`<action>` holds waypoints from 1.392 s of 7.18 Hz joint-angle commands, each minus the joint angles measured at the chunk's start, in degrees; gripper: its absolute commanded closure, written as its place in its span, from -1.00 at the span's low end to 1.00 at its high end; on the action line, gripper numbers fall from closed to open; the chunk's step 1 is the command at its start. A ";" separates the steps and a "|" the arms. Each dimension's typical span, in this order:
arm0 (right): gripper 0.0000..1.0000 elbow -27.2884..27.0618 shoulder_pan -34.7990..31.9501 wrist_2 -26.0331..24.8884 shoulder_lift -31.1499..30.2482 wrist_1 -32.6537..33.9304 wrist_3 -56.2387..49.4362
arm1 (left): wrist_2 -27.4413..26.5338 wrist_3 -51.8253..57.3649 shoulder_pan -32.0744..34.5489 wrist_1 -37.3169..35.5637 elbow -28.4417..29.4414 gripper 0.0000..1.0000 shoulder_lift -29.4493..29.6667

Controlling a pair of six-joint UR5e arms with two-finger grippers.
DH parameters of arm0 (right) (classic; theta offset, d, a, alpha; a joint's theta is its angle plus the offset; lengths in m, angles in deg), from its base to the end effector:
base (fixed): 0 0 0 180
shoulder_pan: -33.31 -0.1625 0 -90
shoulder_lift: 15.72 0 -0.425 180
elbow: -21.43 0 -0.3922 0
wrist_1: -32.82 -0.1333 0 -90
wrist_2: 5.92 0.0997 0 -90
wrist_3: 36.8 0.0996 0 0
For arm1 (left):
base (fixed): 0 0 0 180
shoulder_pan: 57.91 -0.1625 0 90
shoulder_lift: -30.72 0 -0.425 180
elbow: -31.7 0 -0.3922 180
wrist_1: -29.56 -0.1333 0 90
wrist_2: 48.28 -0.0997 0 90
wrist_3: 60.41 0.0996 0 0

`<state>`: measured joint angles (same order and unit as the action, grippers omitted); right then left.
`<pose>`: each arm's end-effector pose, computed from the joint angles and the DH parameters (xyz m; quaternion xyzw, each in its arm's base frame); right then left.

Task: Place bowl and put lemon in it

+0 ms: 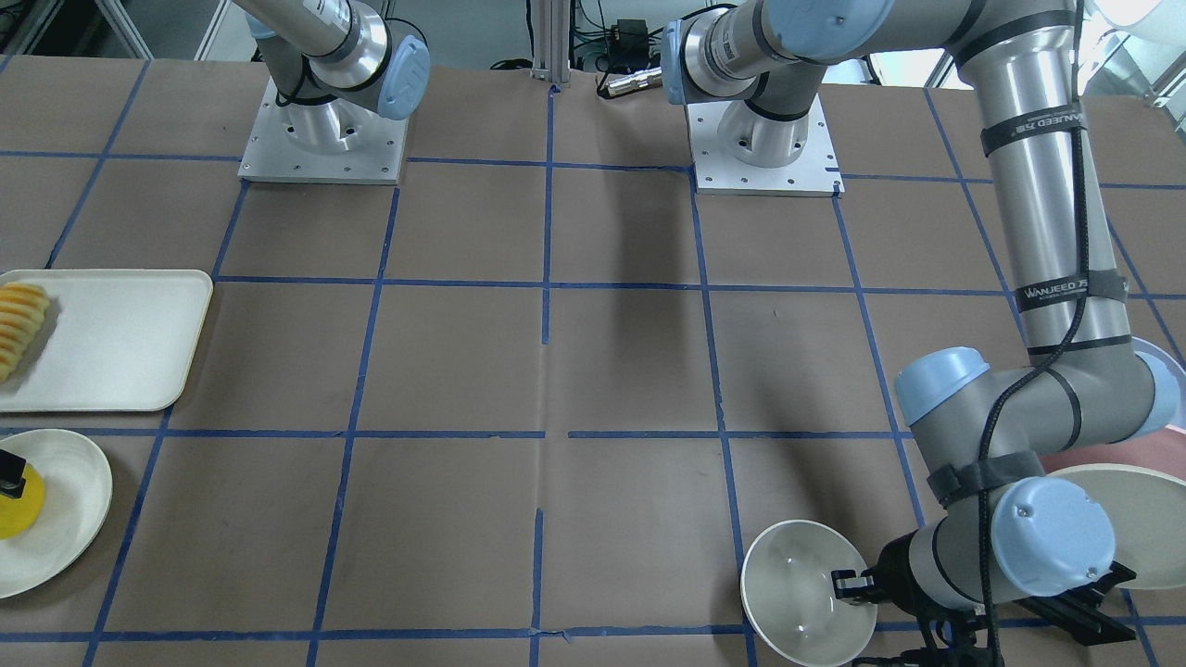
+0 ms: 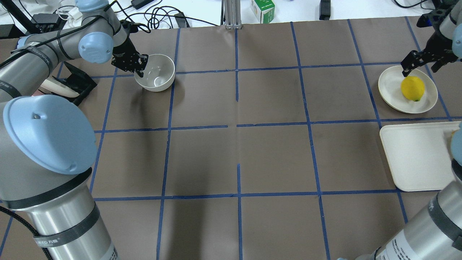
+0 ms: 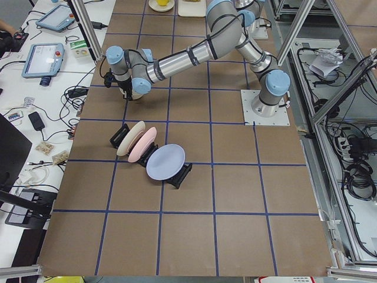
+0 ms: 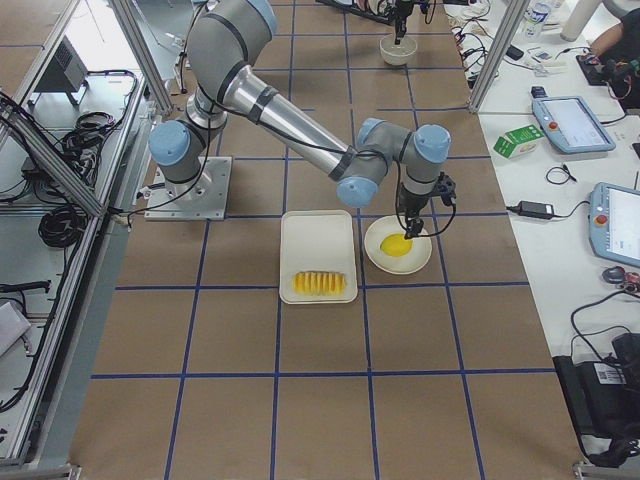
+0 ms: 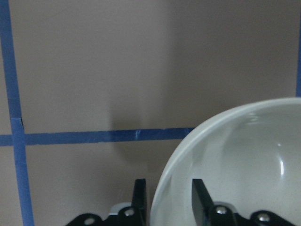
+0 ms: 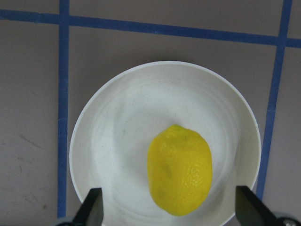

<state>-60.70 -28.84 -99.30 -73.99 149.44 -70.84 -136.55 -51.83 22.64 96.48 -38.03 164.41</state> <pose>-0.2081 -0.6666 0.2708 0.0532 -0.9979 0.0055 0.0377 -0.0109 -0.7647 0.2138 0.0076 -0.9999 -0.0006 0.0154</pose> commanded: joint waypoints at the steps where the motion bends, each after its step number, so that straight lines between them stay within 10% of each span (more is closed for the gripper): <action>1: -1.00 -0.04 2.19 0.65 2.37 0.98 -6.52 | 1.85 -1.63 -0.04 1.10 0.30 1.00 -1.32; 5: -1.00 -0.04 2.47 3.20 5.18 0.89 -6.83 | 8.90 -9.45 7.84 8.49 -5.29 1.00 -9.22; 6: -0.58 -0.04 2.56 3.20 5.36 0.80 -6.74 | 8.73 -9.72 10.92 5.53 -10.46 1.00 -11.76; 8: 0.99 -0.04 3.52 2.77 5.19 0.01 -6.30 | 9.25 -15.58 15.93 -7.18 -22.58 1.00 -16.07; 10: 1.00 1.18 3.70 2.41 3.70 -4.72 -2.37 | 9.52 -20.43 19.19 -15.74 -27.37 1.00 -17.58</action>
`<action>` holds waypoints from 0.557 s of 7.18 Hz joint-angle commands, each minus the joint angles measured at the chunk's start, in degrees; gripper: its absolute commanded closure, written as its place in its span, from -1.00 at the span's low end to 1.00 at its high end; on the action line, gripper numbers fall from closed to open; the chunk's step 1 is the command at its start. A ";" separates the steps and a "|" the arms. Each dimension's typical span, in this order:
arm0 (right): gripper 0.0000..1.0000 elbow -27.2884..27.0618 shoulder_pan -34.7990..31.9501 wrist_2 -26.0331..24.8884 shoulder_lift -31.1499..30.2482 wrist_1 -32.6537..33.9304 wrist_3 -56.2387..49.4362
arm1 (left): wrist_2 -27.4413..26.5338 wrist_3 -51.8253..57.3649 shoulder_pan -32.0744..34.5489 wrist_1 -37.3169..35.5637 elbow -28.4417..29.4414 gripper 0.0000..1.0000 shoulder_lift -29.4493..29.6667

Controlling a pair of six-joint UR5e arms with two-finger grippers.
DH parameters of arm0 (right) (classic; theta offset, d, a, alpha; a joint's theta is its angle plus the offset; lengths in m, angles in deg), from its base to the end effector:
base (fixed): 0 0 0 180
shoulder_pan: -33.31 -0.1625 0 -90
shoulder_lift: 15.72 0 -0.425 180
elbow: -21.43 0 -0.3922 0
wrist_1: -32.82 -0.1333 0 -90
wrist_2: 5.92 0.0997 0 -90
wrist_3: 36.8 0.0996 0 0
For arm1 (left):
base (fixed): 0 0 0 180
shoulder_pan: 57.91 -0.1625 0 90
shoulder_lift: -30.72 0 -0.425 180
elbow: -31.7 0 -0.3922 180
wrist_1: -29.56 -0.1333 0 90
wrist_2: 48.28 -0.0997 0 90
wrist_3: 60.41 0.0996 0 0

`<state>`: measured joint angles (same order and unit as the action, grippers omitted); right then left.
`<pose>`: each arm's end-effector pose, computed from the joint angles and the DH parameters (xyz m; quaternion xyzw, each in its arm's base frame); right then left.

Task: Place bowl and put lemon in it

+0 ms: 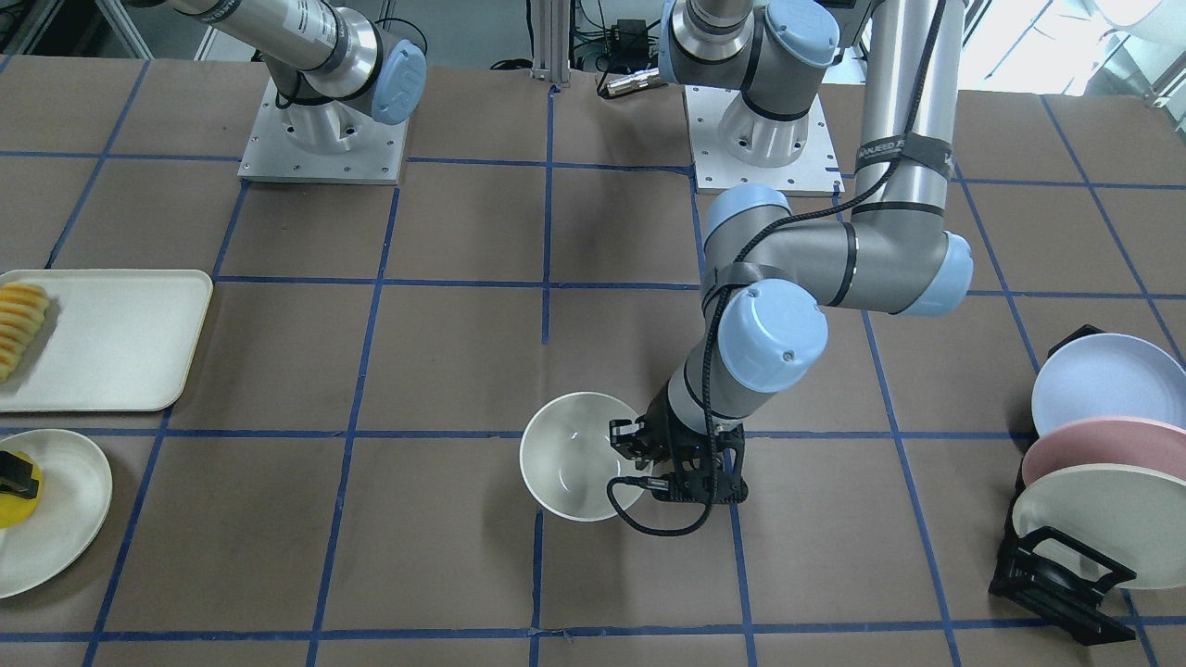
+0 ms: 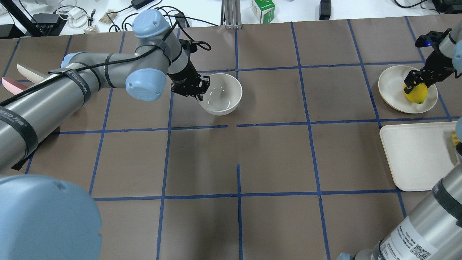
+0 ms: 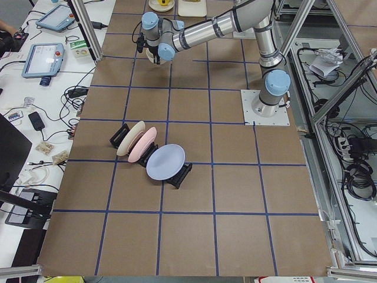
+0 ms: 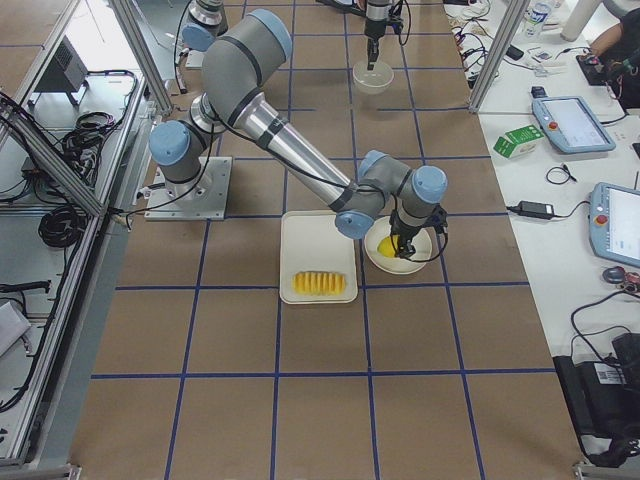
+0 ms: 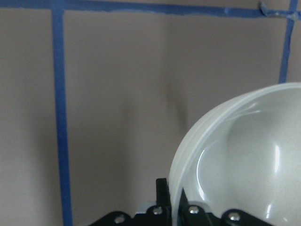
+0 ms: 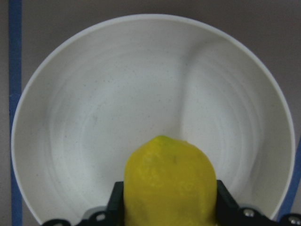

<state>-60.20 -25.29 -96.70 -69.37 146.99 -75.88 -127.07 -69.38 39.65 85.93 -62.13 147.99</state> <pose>-0.2475 -0.6587 0.2148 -0.0672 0.9972 0.0311 0.0136 -0.2348 -0.6089 0.2445 0.0101 -0.9949 0.0077 0.0998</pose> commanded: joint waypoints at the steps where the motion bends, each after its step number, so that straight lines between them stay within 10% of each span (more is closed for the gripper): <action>1: 1.00 0.50 0.06 -0.19 -3.46 -4.03 2.96 | -0.05 -2.99 2.63 -5.13 -4.60 1.00 -1.78; 4: 1.00 0.41 -7.02 0.43 -12.07 -15.10 16.98 | -0.05 -3.17 2.90 -8.12 -9.78 1.00 -1.78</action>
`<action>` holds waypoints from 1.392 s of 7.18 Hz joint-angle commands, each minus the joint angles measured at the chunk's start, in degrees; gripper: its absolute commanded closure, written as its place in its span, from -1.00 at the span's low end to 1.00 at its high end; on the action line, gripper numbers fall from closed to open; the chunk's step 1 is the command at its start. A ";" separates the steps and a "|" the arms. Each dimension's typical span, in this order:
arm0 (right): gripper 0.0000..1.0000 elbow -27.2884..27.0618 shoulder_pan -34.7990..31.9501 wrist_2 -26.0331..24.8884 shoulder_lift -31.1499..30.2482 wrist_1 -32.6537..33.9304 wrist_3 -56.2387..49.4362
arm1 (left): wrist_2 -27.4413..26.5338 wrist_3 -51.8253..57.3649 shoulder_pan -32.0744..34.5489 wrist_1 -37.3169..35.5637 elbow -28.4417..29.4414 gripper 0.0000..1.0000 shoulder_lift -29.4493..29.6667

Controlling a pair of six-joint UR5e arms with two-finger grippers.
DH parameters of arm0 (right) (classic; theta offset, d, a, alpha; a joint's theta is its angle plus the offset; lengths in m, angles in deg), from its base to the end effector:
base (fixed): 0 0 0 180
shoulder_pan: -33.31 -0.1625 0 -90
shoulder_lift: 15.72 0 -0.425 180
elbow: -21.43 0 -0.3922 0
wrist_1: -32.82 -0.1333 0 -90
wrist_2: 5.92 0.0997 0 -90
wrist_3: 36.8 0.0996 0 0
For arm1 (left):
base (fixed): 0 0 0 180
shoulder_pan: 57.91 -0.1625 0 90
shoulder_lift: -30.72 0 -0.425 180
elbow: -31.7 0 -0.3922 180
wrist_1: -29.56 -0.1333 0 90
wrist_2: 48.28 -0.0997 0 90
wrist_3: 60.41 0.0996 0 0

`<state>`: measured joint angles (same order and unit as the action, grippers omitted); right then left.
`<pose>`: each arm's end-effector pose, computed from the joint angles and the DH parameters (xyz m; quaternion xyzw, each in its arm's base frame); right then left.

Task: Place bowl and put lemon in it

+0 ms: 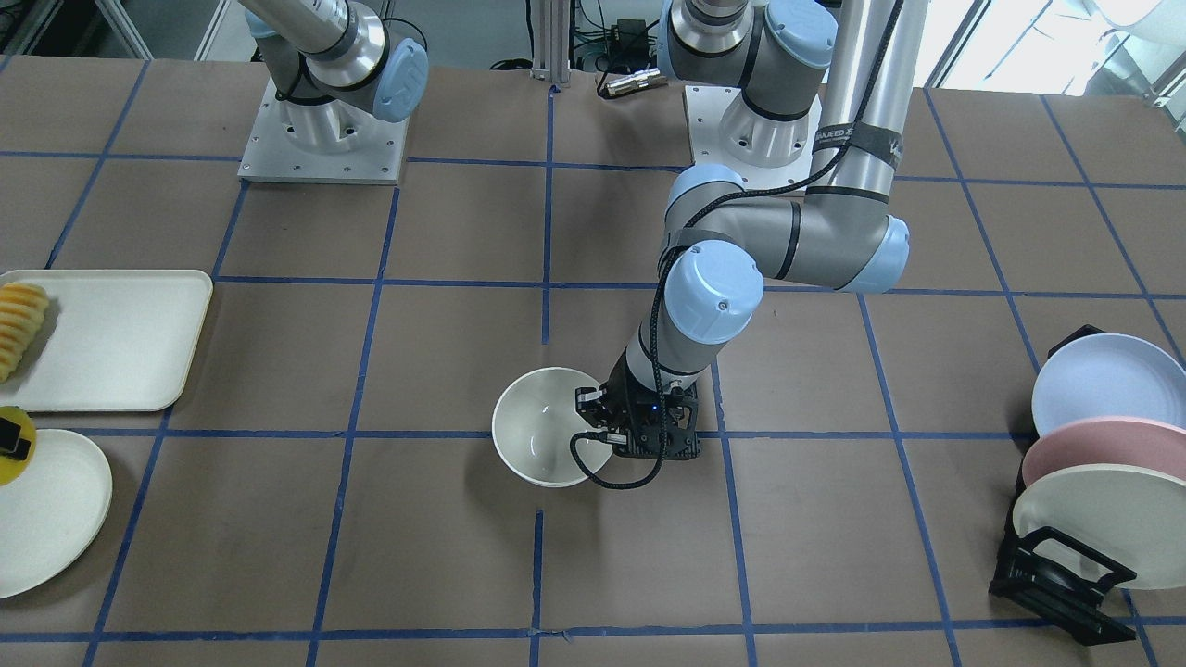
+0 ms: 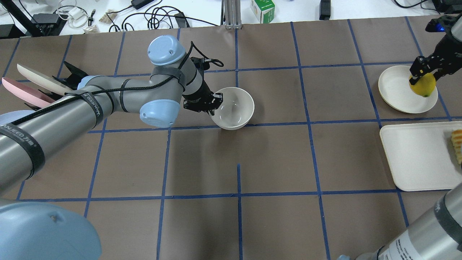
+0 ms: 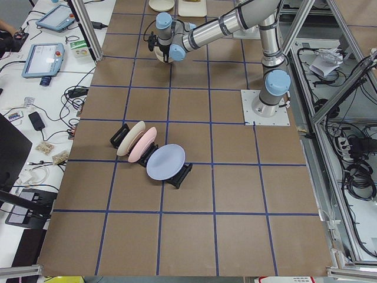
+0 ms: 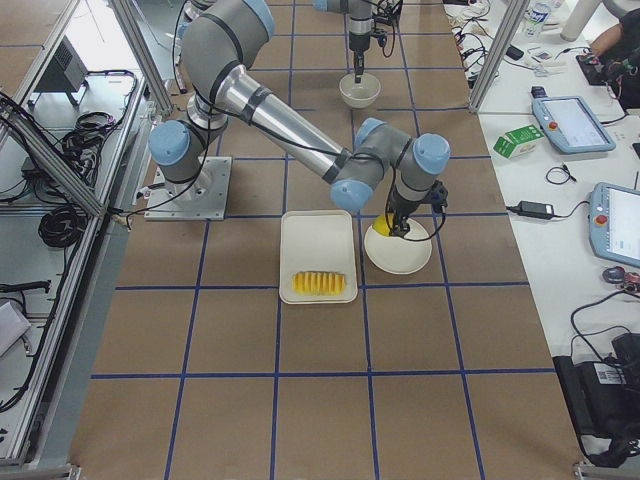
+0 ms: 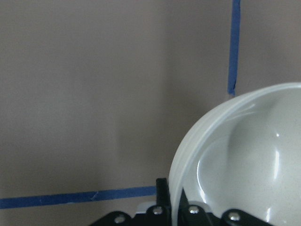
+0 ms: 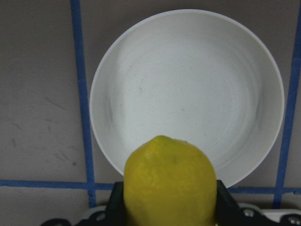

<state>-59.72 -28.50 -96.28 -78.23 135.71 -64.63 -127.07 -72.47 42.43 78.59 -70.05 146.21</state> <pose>-0.1934 -0.6418 0.3051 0.0030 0.9987 0.0458 0.0208 -0.2581 -0.5638 0.2178 0.0118 -0.9946 0.0128 0.1020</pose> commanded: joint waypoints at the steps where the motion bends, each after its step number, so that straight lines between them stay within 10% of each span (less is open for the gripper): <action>1: 1.00 -0.07 -6.88 0.10 -5.93 -6.19 13.00 | -0.05 -0.42 0.13 -1.39 -1.96 -0.44 0.01; 3: 1.00 -0.15 -15.13 0.19 -8.93 -7.53 20.85 | -0.22 -0.68 -1.36 0.70 -0.13 -1.00 -1.31; 6: 1.00 -0.07 -28.14 0.45 -9.91 -7.01 39.12 | -8.63 8.94 -4.70 34.72 22.75 -0.95 -5.26; 10: 1.00 -0.50 -37.39 5.61 -6.85 -1.94 45.91 | -12.86 18.77 -9.87 45.35 25.64 -1.00 -16.49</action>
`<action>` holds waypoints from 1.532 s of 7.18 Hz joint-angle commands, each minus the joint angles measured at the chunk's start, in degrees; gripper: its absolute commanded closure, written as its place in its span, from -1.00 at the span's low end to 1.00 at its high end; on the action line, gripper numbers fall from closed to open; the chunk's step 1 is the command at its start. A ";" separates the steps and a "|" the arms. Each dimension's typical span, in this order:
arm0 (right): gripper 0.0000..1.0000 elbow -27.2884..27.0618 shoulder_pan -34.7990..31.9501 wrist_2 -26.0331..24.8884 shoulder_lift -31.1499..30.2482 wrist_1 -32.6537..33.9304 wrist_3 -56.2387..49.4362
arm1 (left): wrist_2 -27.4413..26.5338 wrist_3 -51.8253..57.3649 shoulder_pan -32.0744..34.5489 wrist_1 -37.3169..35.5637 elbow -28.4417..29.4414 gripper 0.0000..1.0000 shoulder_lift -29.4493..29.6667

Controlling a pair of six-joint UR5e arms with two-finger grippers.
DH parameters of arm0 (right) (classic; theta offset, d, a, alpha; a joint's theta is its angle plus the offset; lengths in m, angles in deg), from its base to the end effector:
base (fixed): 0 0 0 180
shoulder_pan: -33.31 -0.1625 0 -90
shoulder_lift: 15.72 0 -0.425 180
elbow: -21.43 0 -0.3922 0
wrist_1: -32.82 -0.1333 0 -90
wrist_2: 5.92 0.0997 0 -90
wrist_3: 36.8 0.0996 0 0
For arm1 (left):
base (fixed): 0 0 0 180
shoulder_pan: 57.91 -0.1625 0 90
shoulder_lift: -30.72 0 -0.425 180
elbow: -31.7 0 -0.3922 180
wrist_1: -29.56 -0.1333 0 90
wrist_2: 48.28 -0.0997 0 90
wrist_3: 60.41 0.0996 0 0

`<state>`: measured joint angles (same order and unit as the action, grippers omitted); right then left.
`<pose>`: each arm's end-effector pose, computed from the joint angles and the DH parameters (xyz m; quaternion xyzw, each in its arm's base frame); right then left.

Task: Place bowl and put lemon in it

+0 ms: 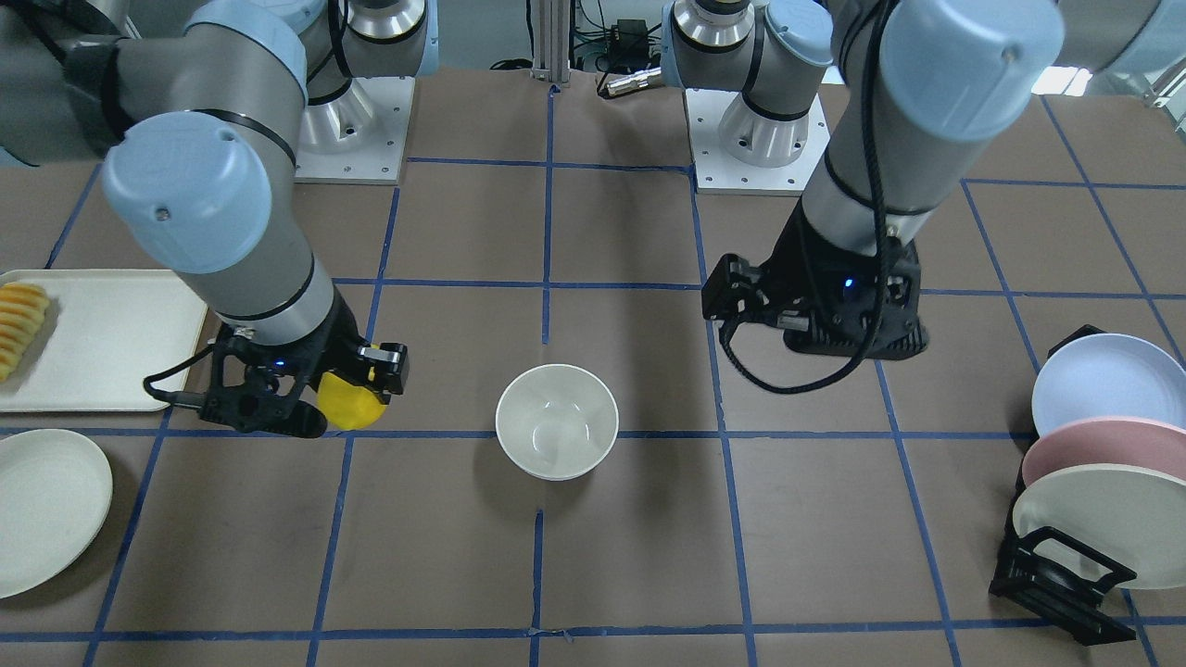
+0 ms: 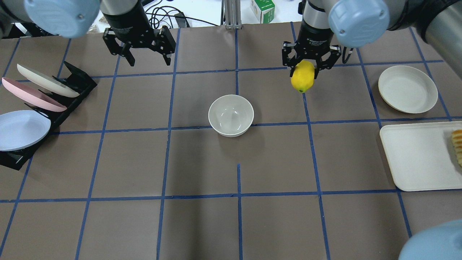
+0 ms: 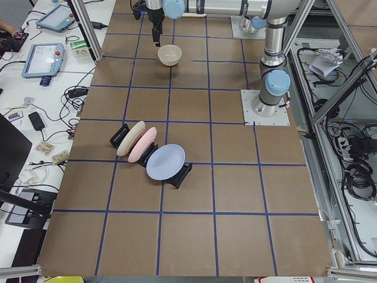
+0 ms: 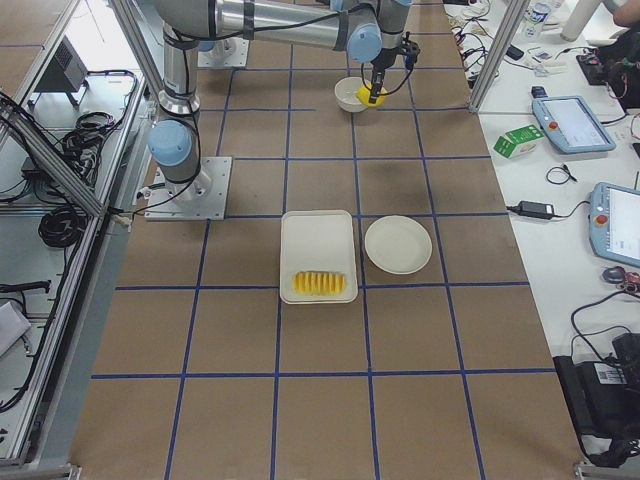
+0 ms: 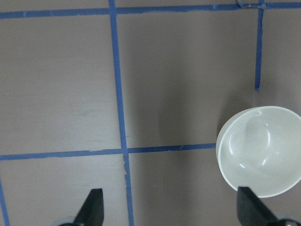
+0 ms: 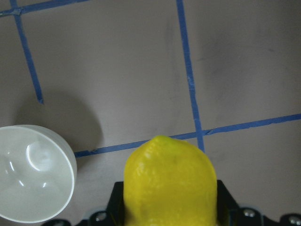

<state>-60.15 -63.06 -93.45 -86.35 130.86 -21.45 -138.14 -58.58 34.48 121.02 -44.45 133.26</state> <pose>0.2056 -0.6014 0.3845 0.0788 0.9963 0.0290 0.0164 -0.1578 -0.5777 0.4865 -0.0368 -0.9993 -0.0013 0.0012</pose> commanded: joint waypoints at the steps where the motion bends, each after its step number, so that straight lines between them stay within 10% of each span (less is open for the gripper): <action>1: 1.00 -0.07 -4.86 2.80 3.55 4.68 5.29 | 0.45 6.06 -5.87 3.99 -0.74 -1.00 -3.83; 11: 1.00 -5.87 -13.93 2.80 13.59 22.28 4.70 | 0.21 5.55 -5.82 3.21 -8.57 -1.00 -11.48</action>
<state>-65.94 -76.99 -90.68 -73.55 152.73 -16.80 -137.94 -53.02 28.67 124.22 -52.93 121.99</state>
